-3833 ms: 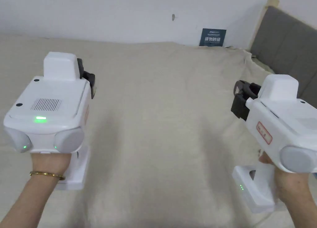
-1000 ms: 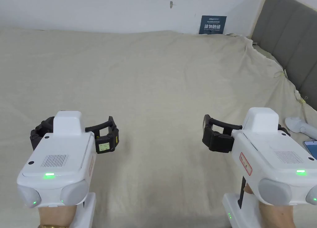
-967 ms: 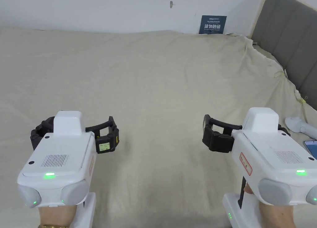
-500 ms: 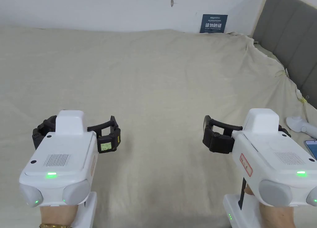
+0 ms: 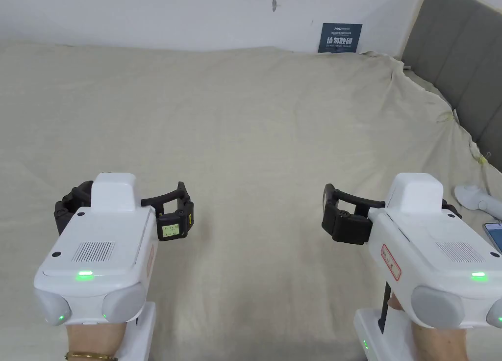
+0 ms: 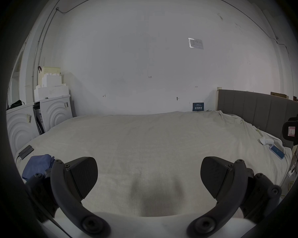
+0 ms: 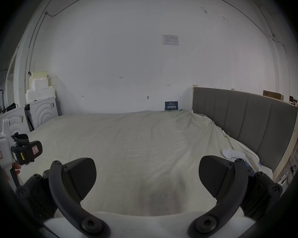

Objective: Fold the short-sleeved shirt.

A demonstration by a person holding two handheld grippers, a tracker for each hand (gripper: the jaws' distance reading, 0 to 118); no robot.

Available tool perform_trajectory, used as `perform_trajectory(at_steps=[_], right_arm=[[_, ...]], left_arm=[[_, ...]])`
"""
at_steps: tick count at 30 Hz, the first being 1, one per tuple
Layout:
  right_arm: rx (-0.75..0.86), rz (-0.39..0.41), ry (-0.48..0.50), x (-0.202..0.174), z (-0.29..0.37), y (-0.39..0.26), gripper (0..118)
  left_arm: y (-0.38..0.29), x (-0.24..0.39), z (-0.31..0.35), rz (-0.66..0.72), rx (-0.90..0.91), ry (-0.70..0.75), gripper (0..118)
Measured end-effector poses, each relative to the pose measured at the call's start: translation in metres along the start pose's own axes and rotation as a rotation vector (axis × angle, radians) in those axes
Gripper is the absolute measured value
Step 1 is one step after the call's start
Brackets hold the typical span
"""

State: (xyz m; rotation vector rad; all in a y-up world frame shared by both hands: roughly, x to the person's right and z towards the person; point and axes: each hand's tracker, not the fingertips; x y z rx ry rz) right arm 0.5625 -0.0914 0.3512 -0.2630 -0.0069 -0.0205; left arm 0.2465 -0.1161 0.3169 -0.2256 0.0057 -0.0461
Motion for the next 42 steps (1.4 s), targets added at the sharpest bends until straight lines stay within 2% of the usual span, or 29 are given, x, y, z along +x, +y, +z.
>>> perform_trajectory(at_steps=[42], right_arm=[[-0.001,0.007,0.005,-0.0001,0.0001,-0.0005,118]], left_arm=[[0.0019,0.0040,0.0020,-0.001,0.006,-0.007,118]])
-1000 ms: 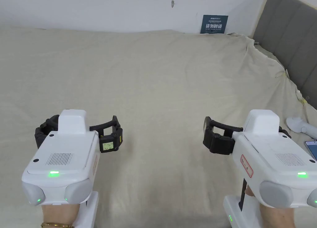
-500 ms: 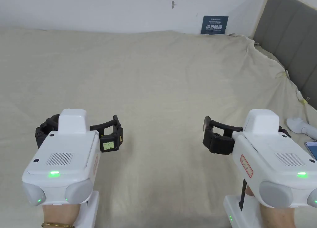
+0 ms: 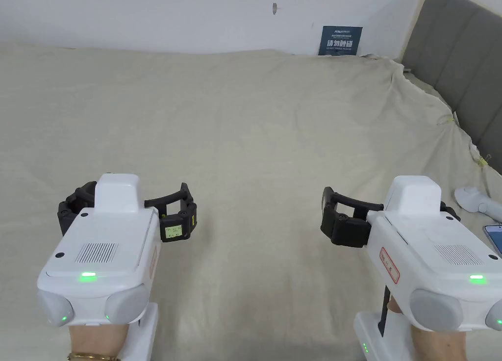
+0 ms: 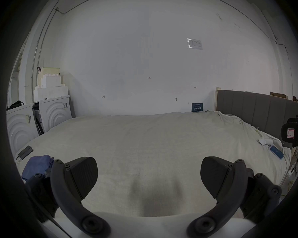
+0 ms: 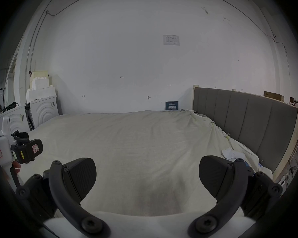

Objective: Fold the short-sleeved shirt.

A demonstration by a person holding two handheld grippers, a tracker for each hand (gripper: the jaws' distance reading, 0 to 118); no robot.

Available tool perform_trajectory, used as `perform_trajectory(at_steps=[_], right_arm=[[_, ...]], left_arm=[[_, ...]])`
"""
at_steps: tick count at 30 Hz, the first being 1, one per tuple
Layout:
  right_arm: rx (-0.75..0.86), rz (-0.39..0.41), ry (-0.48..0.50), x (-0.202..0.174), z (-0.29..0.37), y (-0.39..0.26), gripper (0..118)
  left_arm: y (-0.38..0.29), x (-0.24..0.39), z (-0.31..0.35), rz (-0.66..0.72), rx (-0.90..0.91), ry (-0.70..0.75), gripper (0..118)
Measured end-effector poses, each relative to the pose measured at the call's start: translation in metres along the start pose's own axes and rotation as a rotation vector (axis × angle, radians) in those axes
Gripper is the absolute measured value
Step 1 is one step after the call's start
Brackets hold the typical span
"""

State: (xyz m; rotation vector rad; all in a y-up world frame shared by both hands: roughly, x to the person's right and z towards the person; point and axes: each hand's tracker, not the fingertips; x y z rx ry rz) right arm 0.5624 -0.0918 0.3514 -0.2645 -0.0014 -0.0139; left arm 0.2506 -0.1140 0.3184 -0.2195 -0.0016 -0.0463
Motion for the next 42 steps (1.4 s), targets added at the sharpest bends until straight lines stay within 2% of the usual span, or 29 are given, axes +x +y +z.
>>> perform_trajectory(at_steps=[20,24,25,28,32,36,39,42], right_arm=[[0.003,0.006,-0.013,0.000,0.000,0.000,118],[-0.033,-0.025,-0.034,0.001,-0.002,0.005,118],[-0.068,-0.038,-0.051,0.001,-0.003,0.007,118],[-0.353,-0.105,-0.163,0.000,-0.017,0.024,118],[-0.548,-0.280,-0.061,0.009,-0.024,0.028,116],[-0.701,-0.346,0.039,0.004,-0.022,0.022,116],[-0.685,-0.343,0.029,-0.005,-0.019,0.015,116],[-0.683,-0.231,-0.033,-0.014,-0.021,0.013,116]], left_arm=[[0.001,0.003,0.000,-0.004,0.006,-0.002,118],[0.002,0.003,0.002,-0.003,0.011,-0.003,118],[0.002,0.003,0.002,-0.002,0.009,-0.003,118],[0.002,0.004,0.004,0.007,-0.002,-0.002,118],[-0.003,0.005,0.006,0.021,-0.020,-0.007,118],[-0.012,0.007,0.005,0.023,-0.050,-0.015,118],[-0.017,0.008,0.004,0.023,-0.069,-0.022,118],[-0.021,0.008,0.003,0.021,-0.081,-0.031,118]])
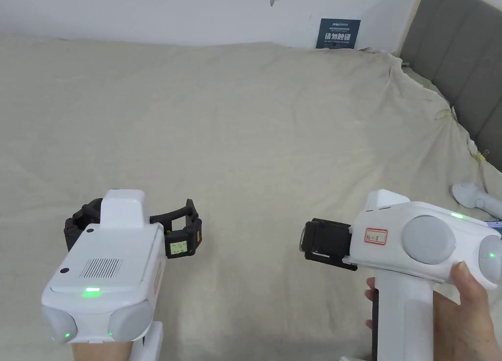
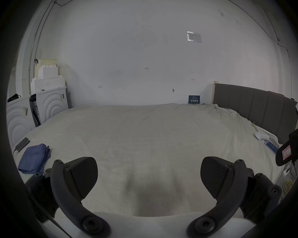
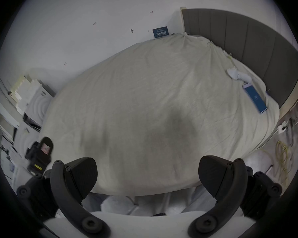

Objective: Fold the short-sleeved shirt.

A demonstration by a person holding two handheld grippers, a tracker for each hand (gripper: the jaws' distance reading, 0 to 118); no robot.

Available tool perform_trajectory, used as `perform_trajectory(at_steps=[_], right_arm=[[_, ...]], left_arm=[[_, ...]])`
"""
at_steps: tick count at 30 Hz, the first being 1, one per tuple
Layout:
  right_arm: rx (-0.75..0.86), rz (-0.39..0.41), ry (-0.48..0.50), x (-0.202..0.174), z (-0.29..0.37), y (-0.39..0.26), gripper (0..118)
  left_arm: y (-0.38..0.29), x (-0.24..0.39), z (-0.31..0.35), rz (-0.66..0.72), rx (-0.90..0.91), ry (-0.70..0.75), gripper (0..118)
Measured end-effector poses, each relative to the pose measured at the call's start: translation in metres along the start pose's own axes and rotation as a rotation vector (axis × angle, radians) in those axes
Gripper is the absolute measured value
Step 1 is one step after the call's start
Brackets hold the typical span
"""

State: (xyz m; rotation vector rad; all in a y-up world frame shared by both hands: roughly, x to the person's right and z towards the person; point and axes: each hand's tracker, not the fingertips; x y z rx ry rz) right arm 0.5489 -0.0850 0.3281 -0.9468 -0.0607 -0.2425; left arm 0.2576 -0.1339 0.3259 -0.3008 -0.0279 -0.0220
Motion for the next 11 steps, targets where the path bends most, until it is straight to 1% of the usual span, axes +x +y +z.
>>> perform_trajectory(at_steps=[1,4,5,7,8,9,11], right_arm=[[0.006,0.024,-0.007,-0.002,-0.001,0.000,116],[-0.008,-0.015,0.004,-0.002,-0.004,0.002,116],[0.015,-0.019,0.025,-0.002,-0.003,0.002,116],[0.053,0.003,0.034,-0.008,-0.003,-0.005,116],[0.055,0.026,0.022,-0.011,-0.005,-0.010,116],[0.037,0.078,-0.001,-0.016,-0.009,-0.016,116],[-0.028,0.208,-0.026,-0.028,-0.025,-0.033,116]], left_arm=[[-0.001,0.000,-0.001,-0.004,-0.003,0.000,118],[-0.004,-0.002,-0.002,-0.009,-0.013,0.001,118],[-0.005,-0.003,-0.003,-0.005,-0.018,0.002,118],[-0.008,-0.005,-0.006,0.016,-0.031,0.003,118],[-0.010,-0.006,-0.008,0.025,-0.039,0.004,118],[-0.012,-0.007,-0.010,0.034,-0.046,0.007,118],[-0.017,-0.009,-0.014,0.055,-0.070,0.009,118]])
